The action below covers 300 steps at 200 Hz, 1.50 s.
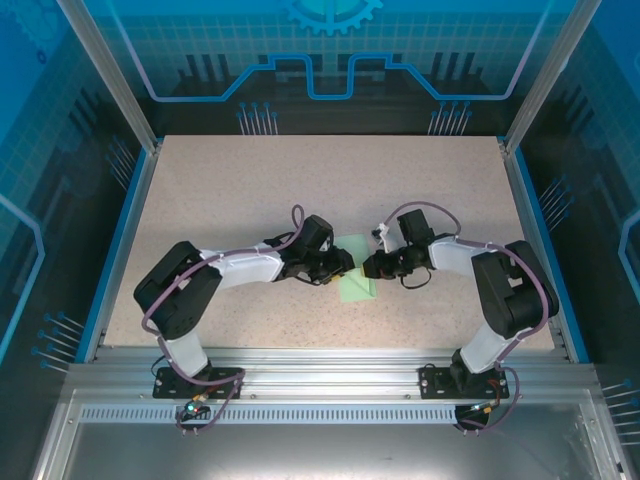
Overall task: Fold a paper plane with a square sheet of paper (pick it up from the middle)
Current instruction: Fold the triangle a second time at the center of the table, then pick up the paper from the center of the table.
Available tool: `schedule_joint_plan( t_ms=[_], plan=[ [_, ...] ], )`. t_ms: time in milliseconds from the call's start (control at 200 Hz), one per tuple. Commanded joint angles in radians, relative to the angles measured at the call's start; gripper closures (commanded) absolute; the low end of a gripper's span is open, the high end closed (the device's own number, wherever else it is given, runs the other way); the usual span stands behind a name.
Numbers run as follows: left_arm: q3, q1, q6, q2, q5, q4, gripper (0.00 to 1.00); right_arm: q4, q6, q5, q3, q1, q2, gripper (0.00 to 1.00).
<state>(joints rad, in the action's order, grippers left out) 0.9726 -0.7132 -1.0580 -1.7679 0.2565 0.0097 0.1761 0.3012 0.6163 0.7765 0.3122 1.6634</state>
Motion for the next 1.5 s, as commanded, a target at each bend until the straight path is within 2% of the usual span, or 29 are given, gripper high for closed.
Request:
schedule_joint_plan(
  t_ms=[0, 310, 540, 850, 965, 1185, 1495],
  plan=[
    [0.038, -0.009, -0.031, -0.035, 0.014, 0.03, 0.63, 0.048, -0.036, 0.049, 0.022, -0.028, 0.0, 0.88],
    [0.069, -0.009, -0.051, -0.092, 0.003, 0.046, 0.66, 0.091, -0.047, 0.063, 0.027, -0.035, -0.023, 0.83],
    [0.076, -0.01, -0.061, -0.103, -0.005, 0.047, 0.67, 0.091, -0.03, 0.064, -0.004, -0.036, -0.068, 0.69],
    [0.08, -0.011, -0.069, -0.104, -0.015, 0.043, 0.67, 0.073, 0.01, 0.063, -0.05, -0.035, -0.089, 0.64],
    [0.085, -0.01, -0.066, -0.105, -0.014, 0.038, 0.67, 0.065, 0.019, 0.039, -0.061, -0.033, -0.097, 0.67],
    [0.084, -0.011, -0.066, -0.104, -0.01, 0.039, 0.67, 0.085, -0.002, 0.024, -0.024, -0.036, -0.081, 0.86],
    [0.059, -0.011, -0.054, -0.053, -0.025, 0.038, 0.6, 0.218, -0.094, 0.016, 0.093, -0.044, 0.006, 0.9]
  ],
)
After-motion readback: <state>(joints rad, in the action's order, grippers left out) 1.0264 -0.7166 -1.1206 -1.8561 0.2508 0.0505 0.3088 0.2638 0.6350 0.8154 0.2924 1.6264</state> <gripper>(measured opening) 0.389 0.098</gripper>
